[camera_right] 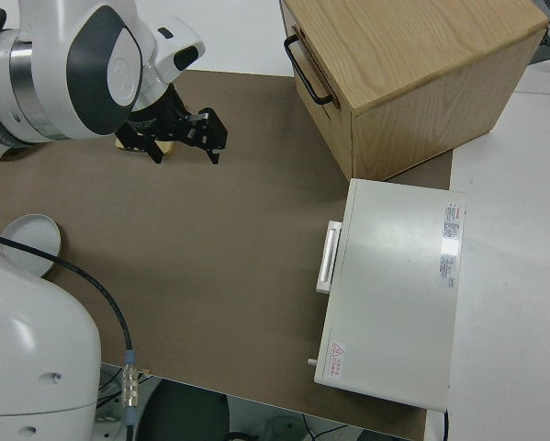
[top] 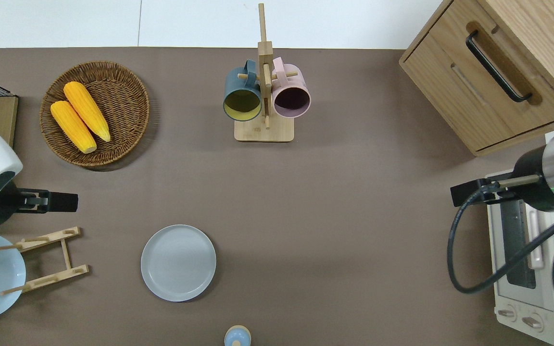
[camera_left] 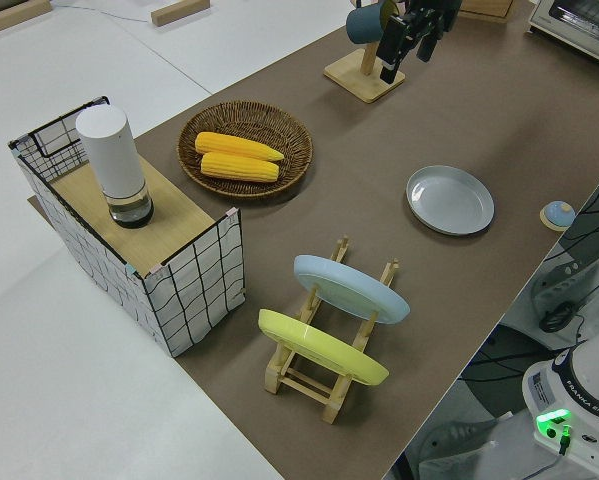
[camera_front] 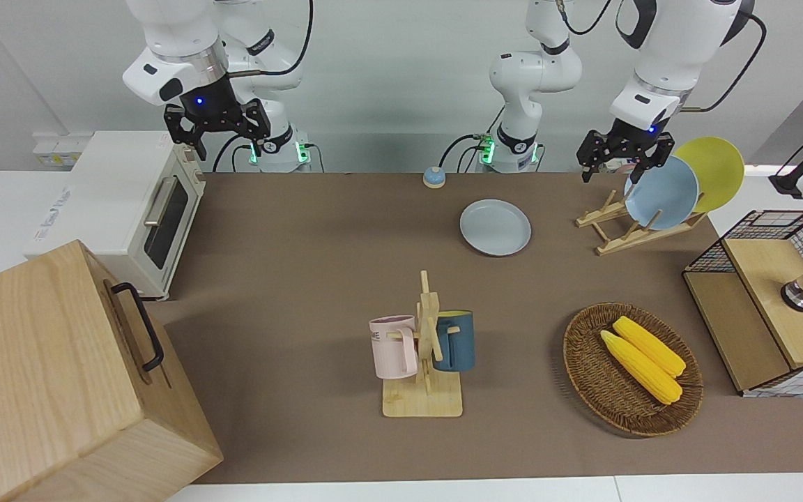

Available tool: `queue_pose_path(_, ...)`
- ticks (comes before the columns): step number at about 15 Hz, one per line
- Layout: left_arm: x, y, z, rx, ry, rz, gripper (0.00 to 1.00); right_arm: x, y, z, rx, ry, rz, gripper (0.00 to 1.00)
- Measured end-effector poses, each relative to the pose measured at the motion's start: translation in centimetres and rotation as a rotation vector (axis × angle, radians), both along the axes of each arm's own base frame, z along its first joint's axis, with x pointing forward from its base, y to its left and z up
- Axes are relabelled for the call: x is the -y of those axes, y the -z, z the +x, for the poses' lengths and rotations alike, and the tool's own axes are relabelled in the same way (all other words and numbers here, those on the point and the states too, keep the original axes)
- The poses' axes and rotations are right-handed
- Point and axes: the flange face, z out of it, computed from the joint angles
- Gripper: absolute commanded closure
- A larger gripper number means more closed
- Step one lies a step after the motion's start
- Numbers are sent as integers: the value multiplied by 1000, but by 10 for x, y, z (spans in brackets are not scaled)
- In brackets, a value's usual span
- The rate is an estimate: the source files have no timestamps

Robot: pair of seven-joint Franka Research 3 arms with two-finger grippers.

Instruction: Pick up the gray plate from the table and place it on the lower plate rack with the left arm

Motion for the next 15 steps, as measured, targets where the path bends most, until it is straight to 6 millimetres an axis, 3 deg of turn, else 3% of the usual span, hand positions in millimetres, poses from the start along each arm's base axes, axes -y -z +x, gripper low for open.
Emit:
queue_pose_path(10, 3, -5, -11, -42, -9, -3, 15, 0, 0, 0, 0, 0, 0, 11)
queue_pose_path(15, 20, 11, -15, -76, -27, -8, 15, 0, 0, 0, 0, 0, 0, 13)
